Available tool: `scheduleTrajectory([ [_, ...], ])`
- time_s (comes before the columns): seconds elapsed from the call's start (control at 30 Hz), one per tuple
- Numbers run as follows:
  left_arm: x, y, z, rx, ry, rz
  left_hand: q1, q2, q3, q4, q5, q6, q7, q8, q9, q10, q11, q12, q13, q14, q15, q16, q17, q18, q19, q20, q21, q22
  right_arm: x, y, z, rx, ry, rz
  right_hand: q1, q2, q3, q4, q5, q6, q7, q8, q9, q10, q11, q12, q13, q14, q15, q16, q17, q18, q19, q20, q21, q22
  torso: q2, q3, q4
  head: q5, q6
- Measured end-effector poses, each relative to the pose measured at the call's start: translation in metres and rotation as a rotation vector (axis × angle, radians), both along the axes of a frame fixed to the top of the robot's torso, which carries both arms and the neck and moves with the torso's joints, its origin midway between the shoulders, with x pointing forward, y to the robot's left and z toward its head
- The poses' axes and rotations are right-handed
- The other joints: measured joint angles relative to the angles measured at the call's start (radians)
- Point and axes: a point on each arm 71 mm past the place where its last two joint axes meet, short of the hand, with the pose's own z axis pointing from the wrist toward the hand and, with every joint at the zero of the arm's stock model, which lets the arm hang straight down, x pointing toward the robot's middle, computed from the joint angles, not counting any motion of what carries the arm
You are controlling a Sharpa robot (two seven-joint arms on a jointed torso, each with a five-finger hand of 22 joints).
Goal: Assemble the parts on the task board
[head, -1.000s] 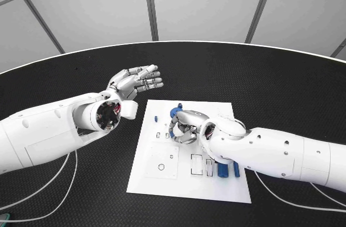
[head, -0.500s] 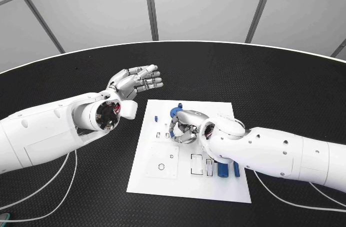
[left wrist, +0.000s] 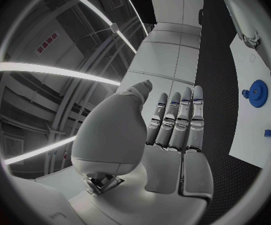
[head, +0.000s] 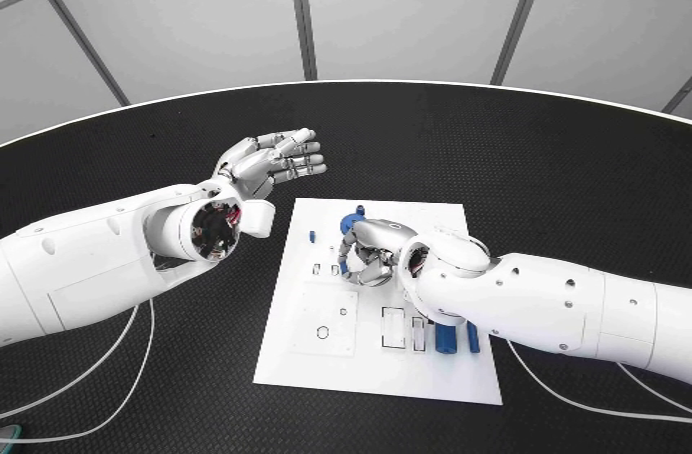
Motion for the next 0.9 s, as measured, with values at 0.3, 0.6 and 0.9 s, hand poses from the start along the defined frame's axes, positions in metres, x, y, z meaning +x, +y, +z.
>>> scheduleTrajectory([
  [0.3,-0.0002,0.0005,-0.0001,0.001,0.001,0.000,0.000,0.000,0.000,0.000,0.000,0.000,0.000,0.000,0.000,0.000,0.000,0.000,0.000,0.000,0.000,0.000,0.000,0.000,0.000,0.000,0.000,0.000,0.0006,-0.0002,-0.0006,-0.004,0.003,0.002,-0.010,-0.010,0.010,-0.010,0.003,-0.033,0.017,-0.026,-0.008,0.000,0.014,-0.017,0.000,0.000,0.014,0.000,0.000,0.000,-0.004,0.011,0.000,0.000,0.000,0.0003,-0.0002,0.001,-0.002],
  [0.6,-0.0005,0.0010,-0.0001,0.001,0.003,0.000,0.000,0.000,0.000,0.000,0.000,0.000,0.000,0.000,0.000,0.000,0.000,0.000,0.000,0.000,0.000,0.000,0.000,0.000,0.000,0.000,0.000,0.000,0.0012,0.0005,-0.0012,-0.009,0.006,0.008,-0.022,-0.022,0.013,-0.012,-0.010,-0.051,0.024,-0.036,-0.014,-0.001,0.022,-0.030,0.000,0.000,0.021,0.000,0.000,0.000,-0.004,0.018,0.000,0.000,0.000,0.0006,-0.0001,0.002,-0.002],
  [0.9,-0.0007,0.0014,-0.0001,0.001,0.004,-0.001,-0.004,-0.004,0.000,0.000,-0.005,0.000,0.000,0.000,0.000,0.000,0.000,-0.004,0.000,0.000,0.000,0.000,0.000,0.000,0.000,0.000,0.000,0.000,0.0033,-0.0008,-0.0017,-0.009,0.003,0.003,-0.030,-0.030,0.015,-0.015,-0.021,-0.071,0.033,-0.051,-0.021,-0.001,0.030,-0.039,0.000,0.000,0.028,0.000,0.000,0.000,-0.003,0.024,0.000,0.000,0.000,0.0010,-0.0008,0.004,-0.003],
])
